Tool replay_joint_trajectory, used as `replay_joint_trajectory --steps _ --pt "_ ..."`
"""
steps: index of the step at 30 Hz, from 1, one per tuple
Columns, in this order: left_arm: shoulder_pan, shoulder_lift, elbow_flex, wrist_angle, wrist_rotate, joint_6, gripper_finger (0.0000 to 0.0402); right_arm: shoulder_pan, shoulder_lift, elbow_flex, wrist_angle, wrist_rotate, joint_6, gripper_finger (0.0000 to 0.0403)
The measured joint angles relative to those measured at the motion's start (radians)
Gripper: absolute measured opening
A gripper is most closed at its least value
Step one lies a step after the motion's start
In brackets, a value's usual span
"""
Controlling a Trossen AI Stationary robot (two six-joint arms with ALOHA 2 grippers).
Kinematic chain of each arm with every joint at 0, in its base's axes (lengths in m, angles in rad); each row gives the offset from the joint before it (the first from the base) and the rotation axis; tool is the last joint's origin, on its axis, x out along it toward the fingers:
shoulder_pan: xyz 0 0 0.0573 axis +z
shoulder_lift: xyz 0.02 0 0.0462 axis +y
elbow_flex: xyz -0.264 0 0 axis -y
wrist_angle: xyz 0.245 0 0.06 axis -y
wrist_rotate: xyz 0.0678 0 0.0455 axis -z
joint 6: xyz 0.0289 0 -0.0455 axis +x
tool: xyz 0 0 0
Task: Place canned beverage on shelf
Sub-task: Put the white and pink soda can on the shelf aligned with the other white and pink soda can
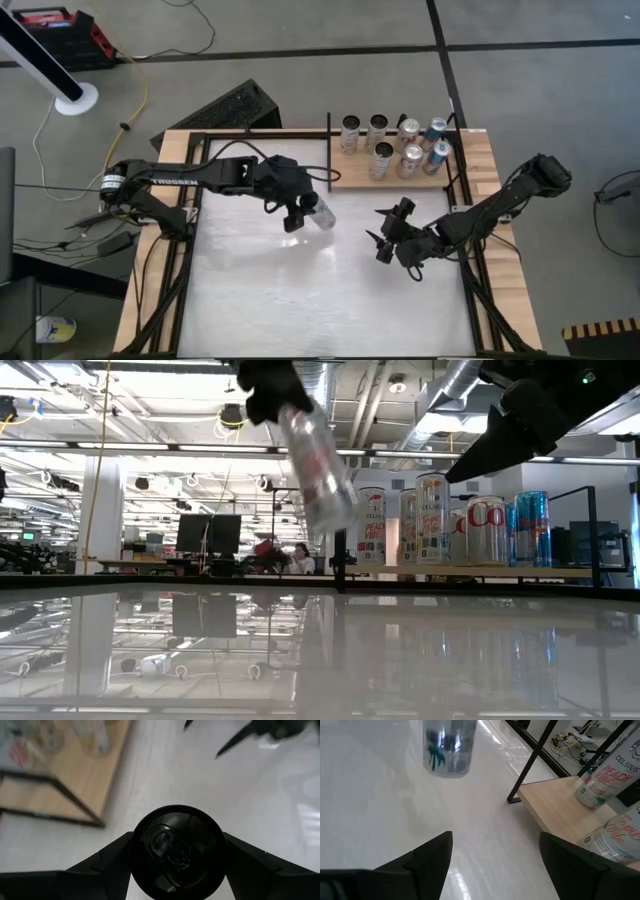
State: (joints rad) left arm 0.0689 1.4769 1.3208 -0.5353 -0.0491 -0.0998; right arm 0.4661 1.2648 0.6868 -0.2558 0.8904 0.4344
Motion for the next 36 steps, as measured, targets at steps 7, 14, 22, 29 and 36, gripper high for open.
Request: replay_joint_trajectory --steps 7,14,22,29,36 --pt "-0.004 0.093 0.141 0.016 -0.008 0.037 0.0240 -0.004 0.000 0.000 0.002 0.000 -0.006 0.0322" --pt "0.028 0.342 0.500 -0.193 -0.009 0.175 0.0240 -0.004 0.000 0.000 0.002 -0.002 -0.023 0.0322" --pt "0.110 0.510 0.752 -0.272 -0.007 0.285 0.0240 0.030 0.000 0.000 -0.028 -0.002 -0.019 0.0322" --pt "0.190 0.579 0.778 -0.278 -0.005 0.350 0.0240 0.045 0.000 0.000 -0.027 -0.002 -0.017 0.0322" --pt "0.240 0.605 0.778 -0.256 0.001 0.434 0.0240 0.043 0.000 0.000 -0.027 -0.001 -0.017 0.0322"
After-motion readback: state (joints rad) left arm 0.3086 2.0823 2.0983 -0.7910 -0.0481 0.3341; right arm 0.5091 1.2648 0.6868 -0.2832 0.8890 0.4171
